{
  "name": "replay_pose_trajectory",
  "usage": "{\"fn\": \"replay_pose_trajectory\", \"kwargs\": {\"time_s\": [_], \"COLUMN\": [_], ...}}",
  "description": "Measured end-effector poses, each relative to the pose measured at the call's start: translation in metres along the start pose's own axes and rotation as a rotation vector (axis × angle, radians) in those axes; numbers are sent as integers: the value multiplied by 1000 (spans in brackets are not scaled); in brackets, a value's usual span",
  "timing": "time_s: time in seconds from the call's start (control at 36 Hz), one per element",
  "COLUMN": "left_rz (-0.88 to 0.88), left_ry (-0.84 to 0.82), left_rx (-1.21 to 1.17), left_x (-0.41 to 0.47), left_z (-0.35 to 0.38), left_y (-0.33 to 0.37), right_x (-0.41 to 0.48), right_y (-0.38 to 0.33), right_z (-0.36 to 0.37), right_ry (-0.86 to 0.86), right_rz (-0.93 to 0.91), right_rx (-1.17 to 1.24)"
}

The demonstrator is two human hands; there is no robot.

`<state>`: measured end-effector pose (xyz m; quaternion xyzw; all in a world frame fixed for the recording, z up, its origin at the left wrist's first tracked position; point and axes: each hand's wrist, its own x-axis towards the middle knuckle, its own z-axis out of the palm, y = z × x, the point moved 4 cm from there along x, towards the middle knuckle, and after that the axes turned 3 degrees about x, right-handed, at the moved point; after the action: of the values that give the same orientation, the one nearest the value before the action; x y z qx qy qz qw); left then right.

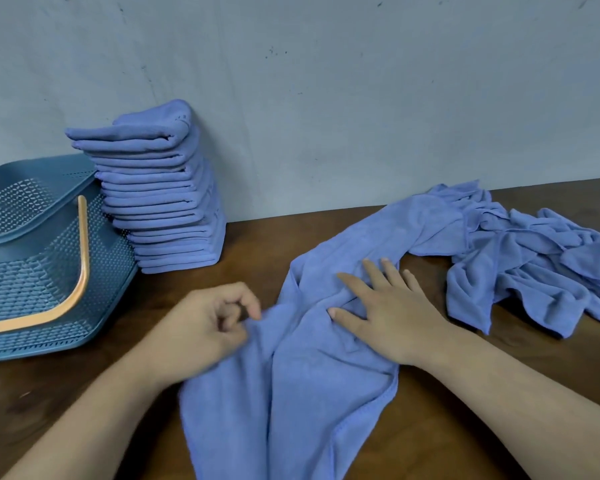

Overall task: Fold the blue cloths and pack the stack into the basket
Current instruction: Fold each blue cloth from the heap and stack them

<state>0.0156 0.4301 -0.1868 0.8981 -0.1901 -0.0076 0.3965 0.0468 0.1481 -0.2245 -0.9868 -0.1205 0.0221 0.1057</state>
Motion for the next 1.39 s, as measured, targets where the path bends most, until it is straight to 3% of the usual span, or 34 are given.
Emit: {"fn": "replay_pose_trajectory", "kwargs": {"time_s": [0.14, 0.25, 0.33, 0.42, 0.47, 0.58, 0.69, 0.81, 0.89, 0.94, 1.0, 1.06, 1.19, 1.28, 1.39], "left_rz": [-129, 49, 246, 149, 103, 174, 224, 176, 143, 175, 235, 240, 77, 130, 73], "left_ry": [66, 201, 20, -160, -181, -91, -63, -168, -216, -81, 133, 228, -176, -47, 95], "left_rx": [261, 333, 397, 240, 221, 357, 394, 323, 201, 134, 221, 311, 351, 513, 620], "left_x": [-7, -4, -1, -4, -4, 2, 1, -3, -5, -3, 2, 7, 6, 11, 14], "left_z": [-34, -25, 1, 16, 18, 10, 8, 13, 16, 15, 11, 13, 39, 27, 11], "left_y": [-25, 1, 17, 1, -5, 8, 14, 10, 7, 10, 14, 17, 7, 9, 4], "right_x": [0, -5, -10, -18, -22, -14, -1, 7, 12, 16, 17, 18, 19, 17, 18], "right_y": [-1, -12, -24, -33, -36, -20, 6, 31, 41, 44, 41, 36, 19, 21, 38], "right_z": [2, 2, 3, -8, -20, -31, -29, -36, -28, -19, -14, -12, -3, -7, -16], "right_ry": [-94, -189, -234, -226, -150, 21, 356, 532, 448, 354, 316, 277, 92, 93, 191], "right_rz": [-67, -227, -386, -526, -589, -352, -135, 47, 114, 155, 145, 64, -167, -136, 3], "right_rx": [10, 21, 63, 190, 270, 639, 475, 366, 275, 173, 120, 166, 250, 207, 137]}}
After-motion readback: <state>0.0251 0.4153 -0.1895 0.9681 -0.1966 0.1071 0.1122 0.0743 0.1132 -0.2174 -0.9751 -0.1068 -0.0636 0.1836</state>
